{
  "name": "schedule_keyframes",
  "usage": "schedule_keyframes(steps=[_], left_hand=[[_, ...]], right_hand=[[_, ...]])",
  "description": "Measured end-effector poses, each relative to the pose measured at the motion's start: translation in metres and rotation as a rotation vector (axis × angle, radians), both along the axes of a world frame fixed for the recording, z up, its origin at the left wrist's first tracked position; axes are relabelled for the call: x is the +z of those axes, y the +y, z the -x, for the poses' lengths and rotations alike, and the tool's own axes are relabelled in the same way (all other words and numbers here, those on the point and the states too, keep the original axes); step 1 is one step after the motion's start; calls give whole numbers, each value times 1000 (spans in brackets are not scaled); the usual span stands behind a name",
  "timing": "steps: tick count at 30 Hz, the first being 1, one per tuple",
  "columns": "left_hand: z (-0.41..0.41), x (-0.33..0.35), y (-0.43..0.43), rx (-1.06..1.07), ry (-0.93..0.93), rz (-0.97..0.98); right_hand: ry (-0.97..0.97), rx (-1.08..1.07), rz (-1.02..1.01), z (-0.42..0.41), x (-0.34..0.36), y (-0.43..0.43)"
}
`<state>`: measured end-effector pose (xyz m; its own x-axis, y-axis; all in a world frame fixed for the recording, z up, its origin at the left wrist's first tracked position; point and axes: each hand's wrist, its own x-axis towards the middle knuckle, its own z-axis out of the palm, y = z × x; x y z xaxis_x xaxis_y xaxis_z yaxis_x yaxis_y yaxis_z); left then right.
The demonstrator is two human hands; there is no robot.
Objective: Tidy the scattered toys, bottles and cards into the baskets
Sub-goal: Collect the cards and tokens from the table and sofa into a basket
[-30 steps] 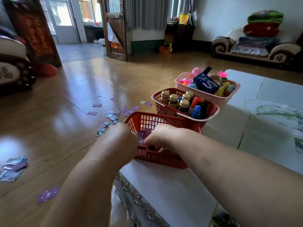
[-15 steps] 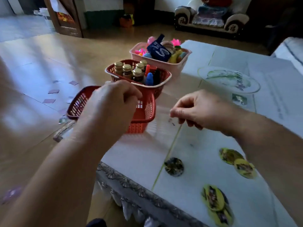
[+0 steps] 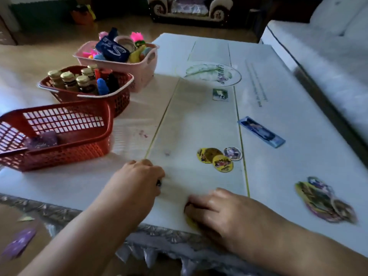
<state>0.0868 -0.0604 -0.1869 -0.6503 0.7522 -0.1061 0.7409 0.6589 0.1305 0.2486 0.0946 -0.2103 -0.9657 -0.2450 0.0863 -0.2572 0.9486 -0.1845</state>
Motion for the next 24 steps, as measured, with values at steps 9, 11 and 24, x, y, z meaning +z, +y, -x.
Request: schedule_keyframes(steps=[9,11,24], left_hand=[[8,3,15,148,-304,-53],[5,3,22,116,-313,-93],[1,12,140,-10,-275,-47]], right_hand=[[179,-124,-81,6,-20,-9],[176,-209,-6,11,-14,-4],[-280,-904,253,54,17,110]])
